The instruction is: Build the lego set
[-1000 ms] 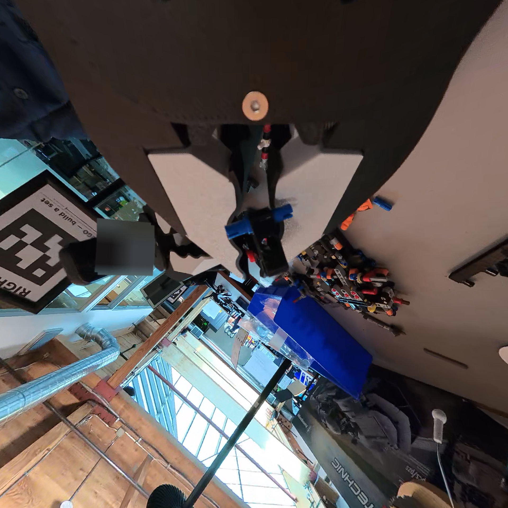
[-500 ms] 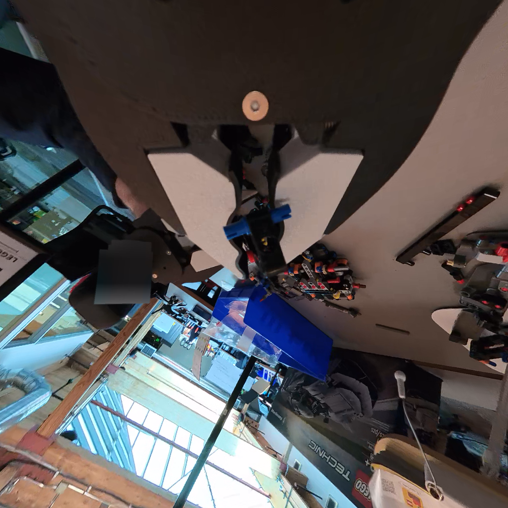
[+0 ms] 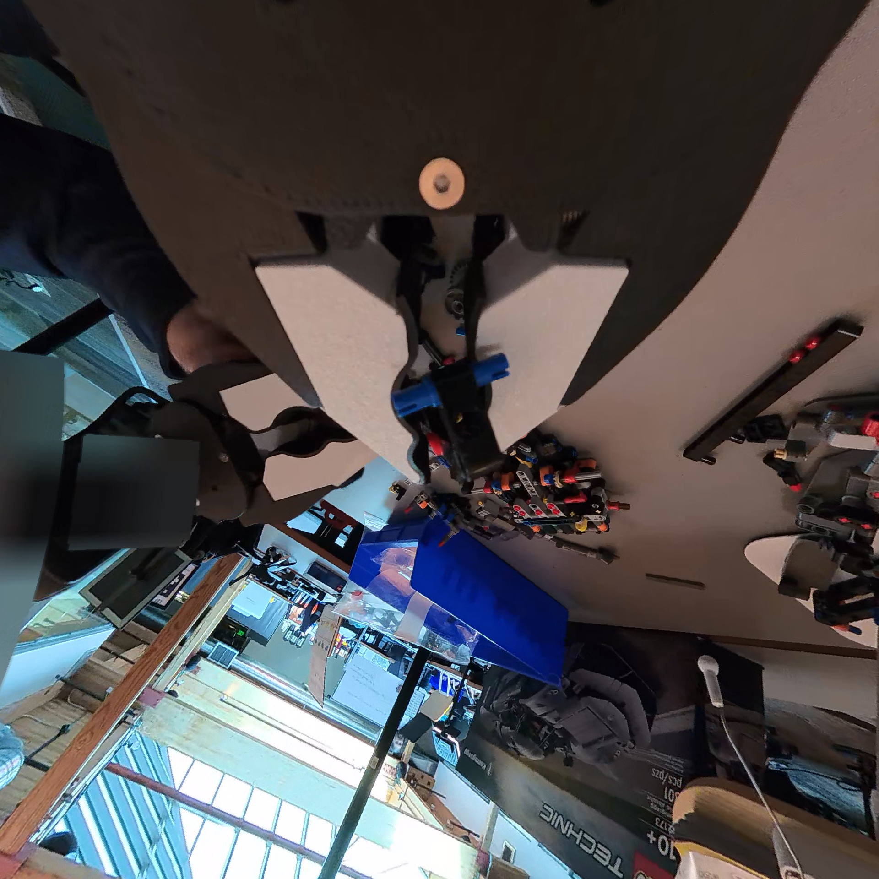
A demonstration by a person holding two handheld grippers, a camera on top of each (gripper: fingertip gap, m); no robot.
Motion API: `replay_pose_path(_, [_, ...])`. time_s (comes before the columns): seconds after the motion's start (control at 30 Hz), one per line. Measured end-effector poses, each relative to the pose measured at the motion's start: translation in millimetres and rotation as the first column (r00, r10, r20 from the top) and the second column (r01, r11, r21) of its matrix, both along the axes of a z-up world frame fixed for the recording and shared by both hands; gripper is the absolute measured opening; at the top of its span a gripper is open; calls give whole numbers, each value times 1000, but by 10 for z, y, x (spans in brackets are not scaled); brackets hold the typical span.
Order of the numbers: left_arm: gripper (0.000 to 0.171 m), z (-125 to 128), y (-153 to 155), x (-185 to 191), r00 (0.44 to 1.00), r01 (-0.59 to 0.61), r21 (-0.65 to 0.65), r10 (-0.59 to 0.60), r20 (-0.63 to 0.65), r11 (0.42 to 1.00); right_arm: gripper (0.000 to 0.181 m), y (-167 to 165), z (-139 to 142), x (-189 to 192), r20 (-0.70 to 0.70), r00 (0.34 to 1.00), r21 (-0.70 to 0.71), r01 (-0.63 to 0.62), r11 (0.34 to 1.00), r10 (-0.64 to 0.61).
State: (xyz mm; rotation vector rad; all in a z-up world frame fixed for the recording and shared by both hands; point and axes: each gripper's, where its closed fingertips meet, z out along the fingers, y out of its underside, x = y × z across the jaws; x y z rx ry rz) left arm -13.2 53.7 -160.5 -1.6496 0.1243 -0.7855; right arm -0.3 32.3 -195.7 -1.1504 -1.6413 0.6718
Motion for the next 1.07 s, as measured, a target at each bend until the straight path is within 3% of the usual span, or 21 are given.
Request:
replay_pose_path(0.43, [7,27,-11,63,1000,17,22,-17,-17,1000,2,-56,56,15,-18,1000,4,-20,1000,20])
replay_pose_path(0.53, [15,14,-13,137,998,63,17,-63,-2,998,2,-41,103,35,-43,999,-39,-21,999,19])
replay_pose_path(0.7, [7,-41,10,175,997,48,-10,-49,-59,999,2,-66,115,39,-45,999,-35,-29,999,28])
replay_pose_path(0.87, [7,-48,5,179,968,-22,41,32,-247,999,2,-69,96,47,-29,1000,-24,-12,1000,11])
replay_pose_path(0.97, [7,-63,0,180,923,-56,78,81,-375,995,2,-79,83,54,-23,1000,-40,-14,999,14])
replay_pose_path(1.07, [8,-63,4,169,903,-73,96,106,-416,993,1,-97,89,66,-28,999,-61,-29,998,27])
